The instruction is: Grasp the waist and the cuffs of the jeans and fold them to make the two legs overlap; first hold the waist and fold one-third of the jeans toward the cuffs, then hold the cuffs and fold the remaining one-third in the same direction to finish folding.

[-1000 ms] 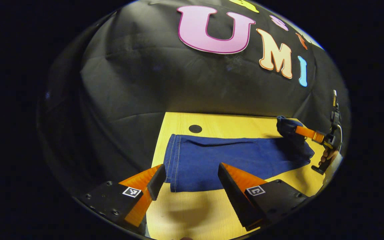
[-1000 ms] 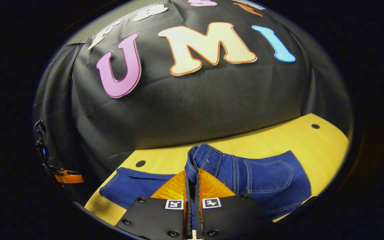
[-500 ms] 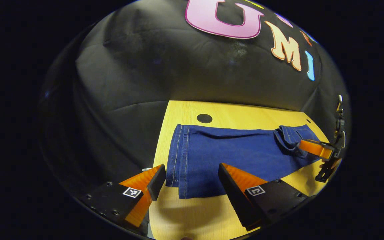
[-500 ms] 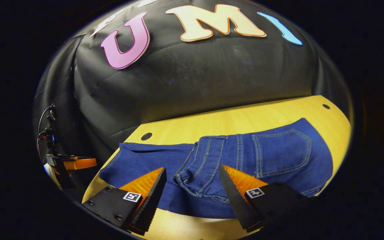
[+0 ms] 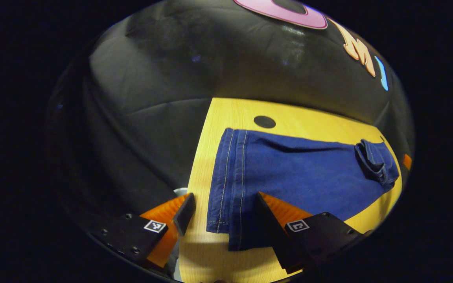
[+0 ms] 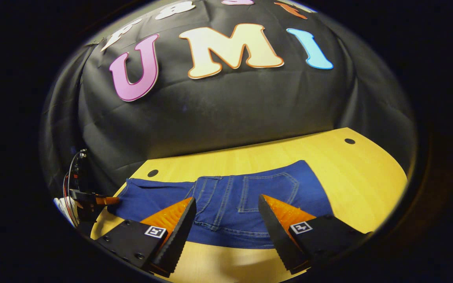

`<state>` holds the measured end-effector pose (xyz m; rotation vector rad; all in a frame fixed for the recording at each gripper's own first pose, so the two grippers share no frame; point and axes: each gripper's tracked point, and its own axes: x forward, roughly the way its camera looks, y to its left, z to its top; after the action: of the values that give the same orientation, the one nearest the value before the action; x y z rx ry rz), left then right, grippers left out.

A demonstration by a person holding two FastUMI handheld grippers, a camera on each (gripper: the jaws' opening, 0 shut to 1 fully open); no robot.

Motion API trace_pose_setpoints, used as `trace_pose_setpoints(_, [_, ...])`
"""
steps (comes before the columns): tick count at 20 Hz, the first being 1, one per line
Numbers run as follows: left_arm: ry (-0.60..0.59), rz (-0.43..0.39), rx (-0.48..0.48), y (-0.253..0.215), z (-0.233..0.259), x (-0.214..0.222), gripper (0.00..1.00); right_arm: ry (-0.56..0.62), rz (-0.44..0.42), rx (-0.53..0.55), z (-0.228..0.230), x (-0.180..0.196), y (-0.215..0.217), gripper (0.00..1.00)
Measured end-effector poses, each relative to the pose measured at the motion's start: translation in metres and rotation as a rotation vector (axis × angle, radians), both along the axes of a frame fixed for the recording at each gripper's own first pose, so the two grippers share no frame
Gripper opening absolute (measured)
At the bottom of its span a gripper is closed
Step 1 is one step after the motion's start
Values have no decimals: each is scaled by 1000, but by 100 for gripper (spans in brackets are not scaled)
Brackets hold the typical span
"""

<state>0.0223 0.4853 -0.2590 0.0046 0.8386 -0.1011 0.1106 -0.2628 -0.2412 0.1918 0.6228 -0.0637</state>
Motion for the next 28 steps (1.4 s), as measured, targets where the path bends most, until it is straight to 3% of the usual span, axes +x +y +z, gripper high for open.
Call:
trace_pose_setpoints(2, [16,-9,6,-5,2,-3,95,-3,-33,16,3,-4,-10,94])
trace_pose_setpoints(4, [15,-26,-7,-9,2,-2,94,-2,-52,24,3,-8,-16,98])
trace_pose_setpoints(7, [2,-58,-30,-24,0,-2,63,-6,-45,28,7,-13,-18,98])
trace_pose_setpoints(8, [-8,-81,-51,-33,1,-4,44,-11,-40,25,9,-14,-20,94])
trace_pose_setpoints(10, [-35,-63,-29,-35,2,0,6,-27,-34,20,15,-13,-23,98])
trace_pose_setpoints(11, [-41,-49,-16,-36,3,4,3,-37,-32,20,19,-14,-25,98])
trace_pose_setpoints(13, [10,-33,14,-36,4,1,0,-50,-27,24,27,-17,-32,94])
trace_pose_setpoints(14, [31,-21,-24,-46,11,1,0,-56,-25,25,33,-18,-36,95])
trace_pose_setpoints(18, [-75,29,-173,-81,80,10,0,-65,-1,31,49,-27,-54,98])
trace_pose_setpoints(28, [-213,-155,-240,-227,185,3,0,-104,39,25,87,-50,-117,98])
